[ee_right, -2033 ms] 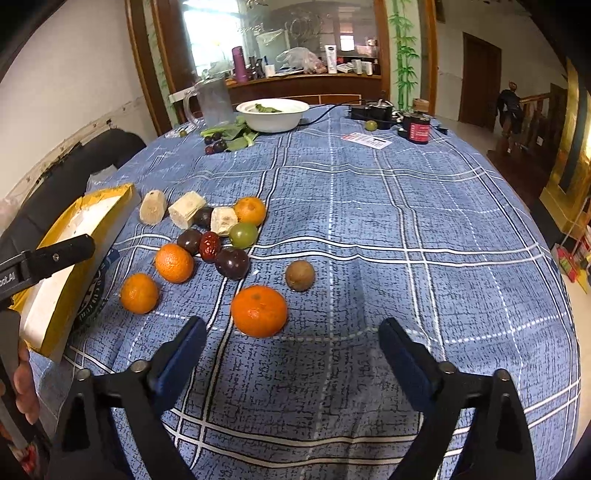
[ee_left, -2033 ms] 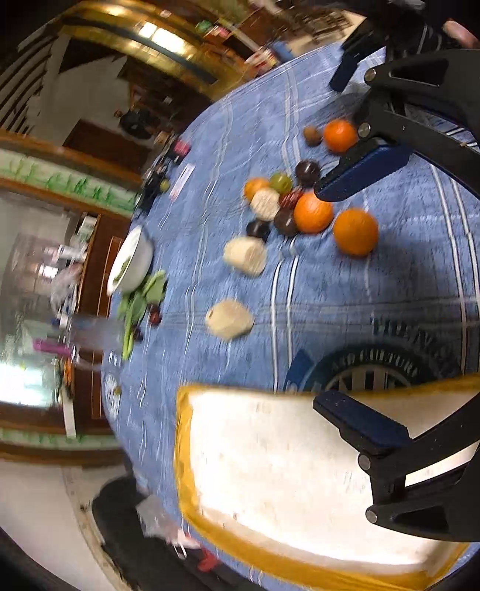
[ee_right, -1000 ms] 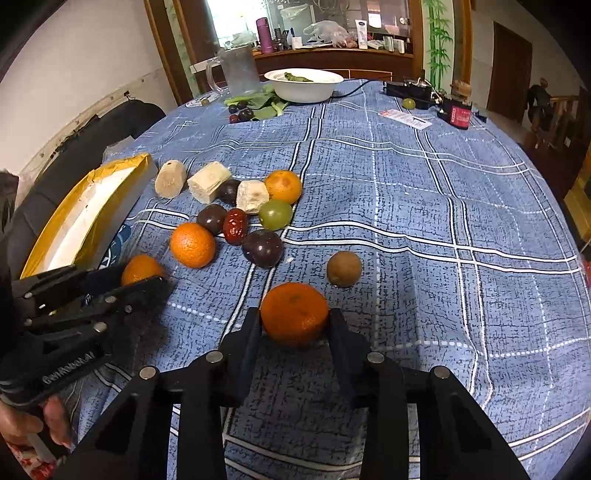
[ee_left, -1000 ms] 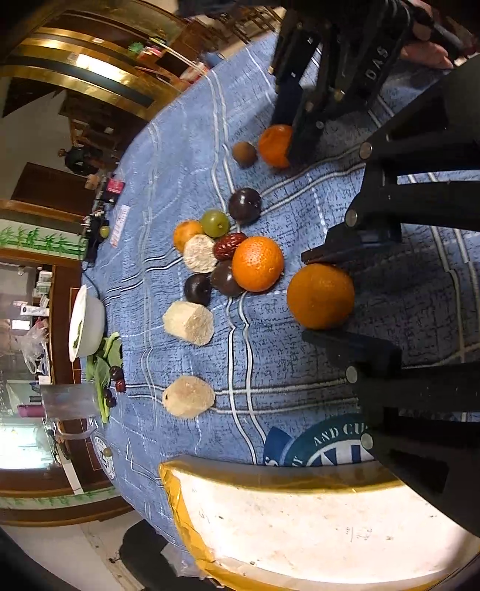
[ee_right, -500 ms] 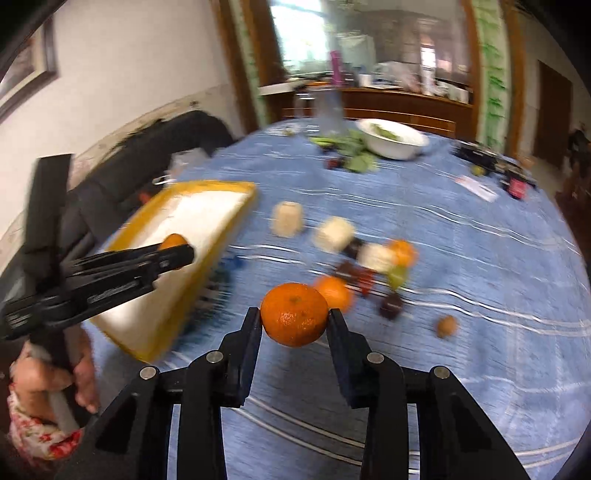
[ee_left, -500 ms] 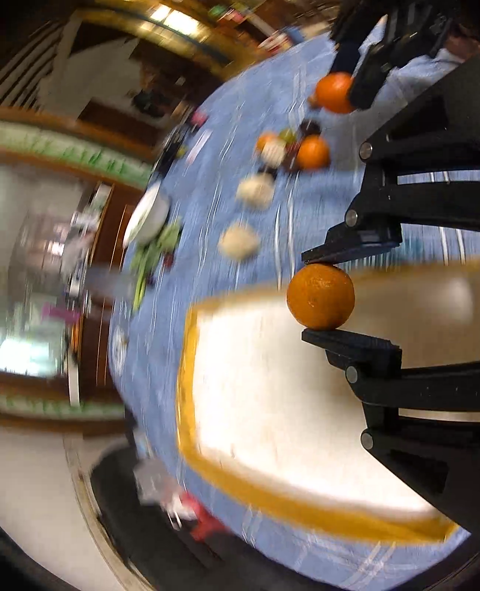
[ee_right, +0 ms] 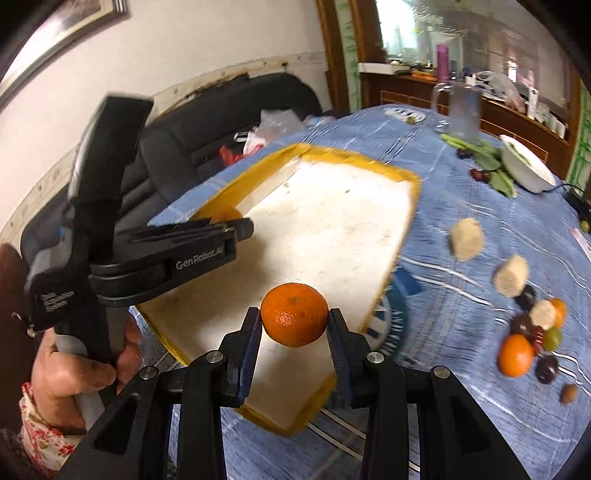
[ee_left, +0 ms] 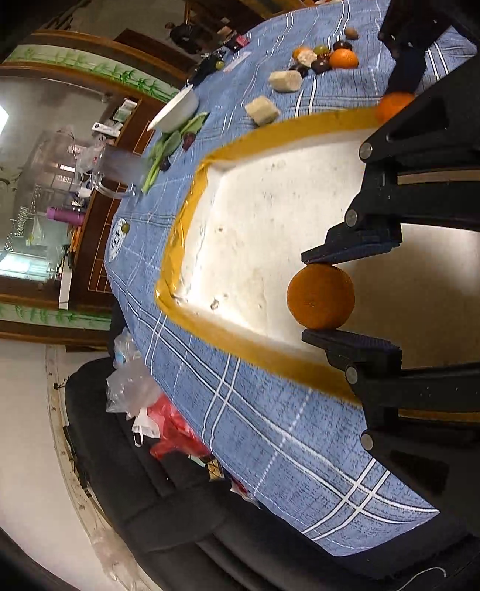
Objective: Organize fruits
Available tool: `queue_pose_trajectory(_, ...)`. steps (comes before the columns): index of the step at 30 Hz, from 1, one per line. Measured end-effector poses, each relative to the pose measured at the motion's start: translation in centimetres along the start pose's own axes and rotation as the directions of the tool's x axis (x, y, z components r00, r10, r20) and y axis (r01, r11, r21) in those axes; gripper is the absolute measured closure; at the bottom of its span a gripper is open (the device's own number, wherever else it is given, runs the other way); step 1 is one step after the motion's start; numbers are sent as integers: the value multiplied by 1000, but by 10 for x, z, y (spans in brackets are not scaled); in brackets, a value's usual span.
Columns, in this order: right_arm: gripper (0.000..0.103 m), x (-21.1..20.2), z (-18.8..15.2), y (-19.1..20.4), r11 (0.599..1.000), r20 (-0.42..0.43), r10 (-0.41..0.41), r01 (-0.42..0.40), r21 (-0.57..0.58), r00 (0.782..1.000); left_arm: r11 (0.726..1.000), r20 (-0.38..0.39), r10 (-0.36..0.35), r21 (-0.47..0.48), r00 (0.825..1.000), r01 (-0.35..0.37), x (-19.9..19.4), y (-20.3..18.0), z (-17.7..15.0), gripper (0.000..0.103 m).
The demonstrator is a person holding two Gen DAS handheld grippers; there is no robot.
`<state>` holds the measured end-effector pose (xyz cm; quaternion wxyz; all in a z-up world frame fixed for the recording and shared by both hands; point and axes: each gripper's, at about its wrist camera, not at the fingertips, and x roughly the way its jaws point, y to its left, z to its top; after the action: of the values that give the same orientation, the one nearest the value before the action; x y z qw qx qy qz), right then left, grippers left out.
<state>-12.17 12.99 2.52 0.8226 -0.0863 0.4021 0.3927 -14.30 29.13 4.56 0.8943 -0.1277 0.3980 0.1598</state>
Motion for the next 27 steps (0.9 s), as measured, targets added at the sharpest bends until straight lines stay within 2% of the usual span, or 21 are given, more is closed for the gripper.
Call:
queue_pose_trajectory(4, 63, 19, -3, 9, 1000, -33, -7, 6, -11, 999, 1000, 8, 13, 11, 1000, -13, -2, 2, -3, 67)
queue_pose_trajectory(9, 62, 22, -2, 4, 1000, -30, 2, -1, 16, 1000, 1000, 37, 18, 16, 999, -19, -11, 0, -2, 41)
queue_pose_trajectory(11, 50, 17, -3, 4, 1000, -16, -7, 7, 21, 1000, 1000, 48, 22, 18, 999, -22, -14, -2, -2, 36)
queue_pose_trajectory(12, 40, 16, -2, 4, 1000, -6, -8, 8, 25, 1000, 1000, 51, 16, 18, 999, -17, -15, -2, -2, 33)
queue_pose_trajectory(14, 36, 9, -2, 1, 999, 24, -8, 7, 41, 1000, 1000, 51, 17, 15, 999, -18, -17, -3, -3, 28)
queue_pose_trajectory(23, 36, -25, -15, -14, 997, 76, -47, 43, 58, 996, 1000, 73, 8, 6, 997, -8, -35, -10, -2, 26)
queue_pose_trajectory(27, 29, -48, -32, -40, 993, 86, -90, 83, 85, 992, 999, 95, -29, -11, 995, 30, -49, -14, 0, 22)
